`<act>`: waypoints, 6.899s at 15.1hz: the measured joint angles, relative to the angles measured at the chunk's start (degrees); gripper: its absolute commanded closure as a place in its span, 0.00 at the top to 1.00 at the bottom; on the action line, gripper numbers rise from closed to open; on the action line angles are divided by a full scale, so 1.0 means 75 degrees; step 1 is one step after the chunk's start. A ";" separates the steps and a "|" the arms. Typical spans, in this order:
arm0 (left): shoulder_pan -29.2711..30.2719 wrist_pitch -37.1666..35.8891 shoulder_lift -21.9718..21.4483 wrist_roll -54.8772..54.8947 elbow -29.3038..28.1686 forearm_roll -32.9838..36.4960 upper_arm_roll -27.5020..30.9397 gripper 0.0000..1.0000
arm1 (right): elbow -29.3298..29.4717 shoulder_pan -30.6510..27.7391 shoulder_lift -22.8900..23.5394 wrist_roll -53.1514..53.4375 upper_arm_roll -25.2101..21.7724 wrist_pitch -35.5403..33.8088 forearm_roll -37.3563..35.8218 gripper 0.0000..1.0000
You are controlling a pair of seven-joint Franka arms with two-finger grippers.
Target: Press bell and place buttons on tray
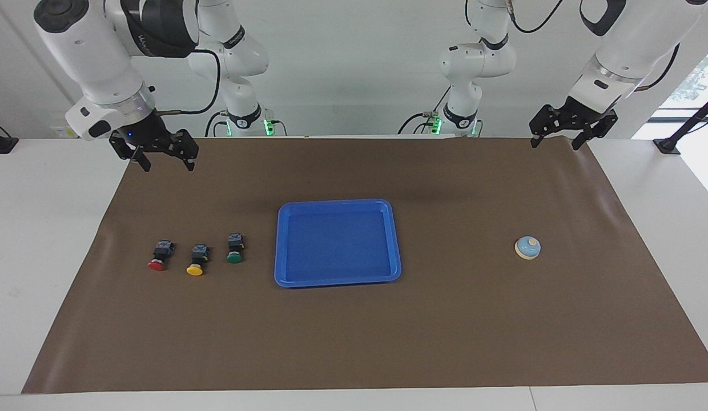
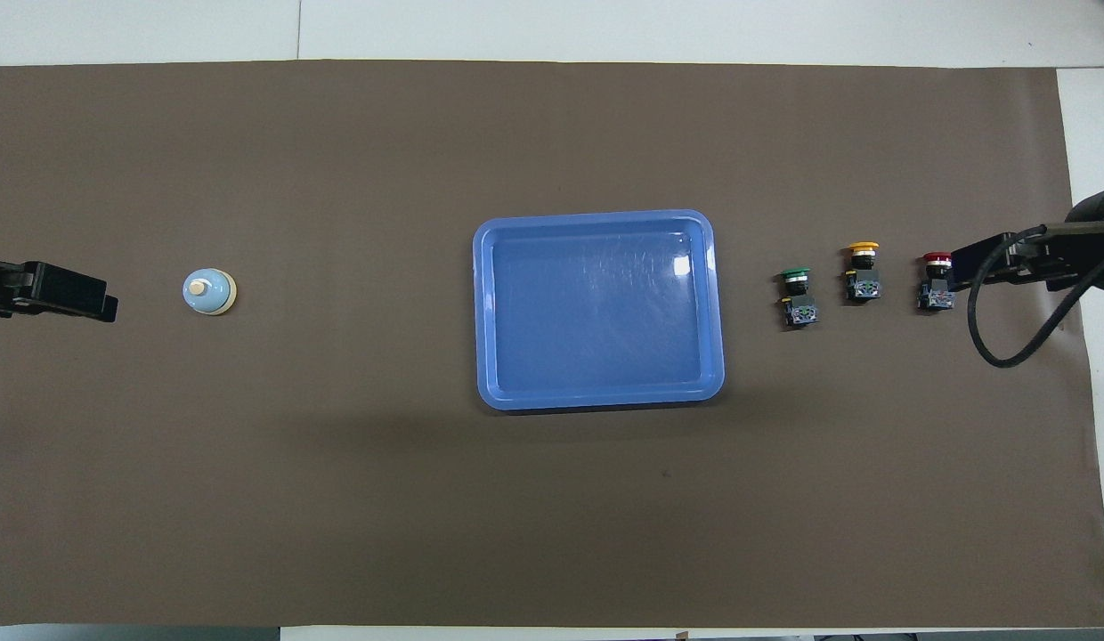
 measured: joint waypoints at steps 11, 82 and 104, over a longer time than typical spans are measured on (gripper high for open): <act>0.0041 0.0032 0.0000 -0.0010 -0.0007 0.0000 0.0014 0.46 | 0.0000 0.0000 0.0000 0.0000 0.0000 0.0000 0.0000 1.00; 0.0488 0.0755 -0.0192 -0.0015 -0.0818 0.0034 -0.0542 1.00 | -0.2347 -0.1705 0.2661 -0.2403 -0.0016 0.5001 -0.0001 0.43; 0.0398 0.0752 -0.0189 -0.0325 -0.0787 0.0059 -0.0549 1.00 | -0.1118 0.2292 0.2389 0.3146 0.0674 0.3680 0.0094 0.00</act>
